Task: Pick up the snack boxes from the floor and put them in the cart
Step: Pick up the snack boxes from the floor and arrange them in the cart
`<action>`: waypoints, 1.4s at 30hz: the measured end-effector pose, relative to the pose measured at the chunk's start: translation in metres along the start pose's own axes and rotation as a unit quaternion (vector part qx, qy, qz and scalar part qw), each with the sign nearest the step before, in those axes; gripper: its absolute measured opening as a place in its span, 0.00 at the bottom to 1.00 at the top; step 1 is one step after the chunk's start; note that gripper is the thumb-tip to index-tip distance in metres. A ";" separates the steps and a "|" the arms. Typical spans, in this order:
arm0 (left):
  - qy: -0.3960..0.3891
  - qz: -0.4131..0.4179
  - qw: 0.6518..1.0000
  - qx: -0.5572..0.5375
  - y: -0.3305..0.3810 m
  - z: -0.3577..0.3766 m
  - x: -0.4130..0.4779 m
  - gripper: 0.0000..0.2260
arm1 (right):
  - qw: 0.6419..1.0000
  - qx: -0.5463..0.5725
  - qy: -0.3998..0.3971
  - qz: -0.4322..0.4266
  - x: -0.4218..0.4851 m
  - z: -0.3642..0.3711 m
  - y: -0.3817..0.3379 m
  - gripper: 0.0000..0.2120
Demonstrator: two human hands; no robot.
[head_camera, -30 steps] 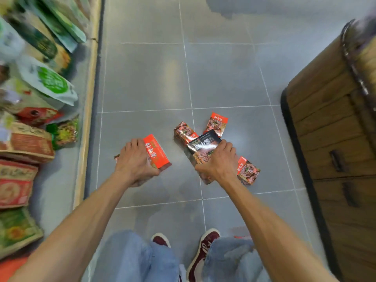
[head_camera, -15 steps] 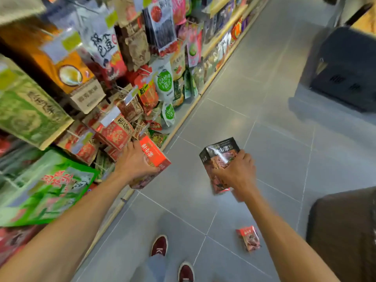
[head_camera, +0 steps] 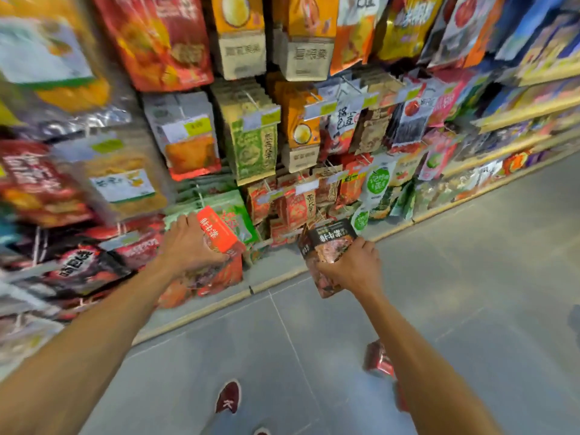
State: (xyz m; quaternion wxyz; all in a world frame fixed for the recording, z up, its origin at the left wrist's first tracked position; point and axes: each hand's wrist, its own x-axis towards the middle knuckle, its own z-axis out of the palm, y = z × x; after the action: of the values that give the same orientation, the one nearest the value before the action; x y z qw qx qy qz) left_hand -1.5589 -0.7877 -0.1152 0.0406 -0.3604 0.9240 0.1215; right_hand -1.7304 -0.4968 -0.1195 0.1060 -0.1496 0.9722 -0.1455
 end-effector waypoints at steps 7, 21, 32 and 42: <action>0.041 -0.150 0.983 -0.094 -0.131 -0.030 -0.090 0.54 | 0.987 -0.028 -0.065 -0.145 -0.036 0.026 -0.133 0.62; 0.231 -0.450 0.812 -0.292 -0.418 -0.040 -0.428 0.31 | 0.872 0.069 -0.230 -0.426 -0.326 0.165 -0.414 0.59; 0.403 -0.568 0.609 -0.380 -0.516 -0.017 -0.717 0.15 | 0.717 0.137 -0.437 -0.526 -0.603 0.248 -0.519 0.37; 0.447 -0.669 0.468 -0.366 -0.512 0.014 -0.899 0.21 | 0.578 0.081 -0.542 -0.605 -0.795 0.298 -0.562 0.15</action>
State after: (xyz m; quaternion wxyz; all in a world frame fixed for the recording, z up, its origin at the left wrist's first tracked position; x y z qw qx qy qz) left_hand -0.5506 -0.5582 -0.0824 -0.4447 -0.8556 0.1652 0.2072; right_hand -0.7682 -0.8291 -0.0924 0.5121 -0.7446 0.4027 -0.1455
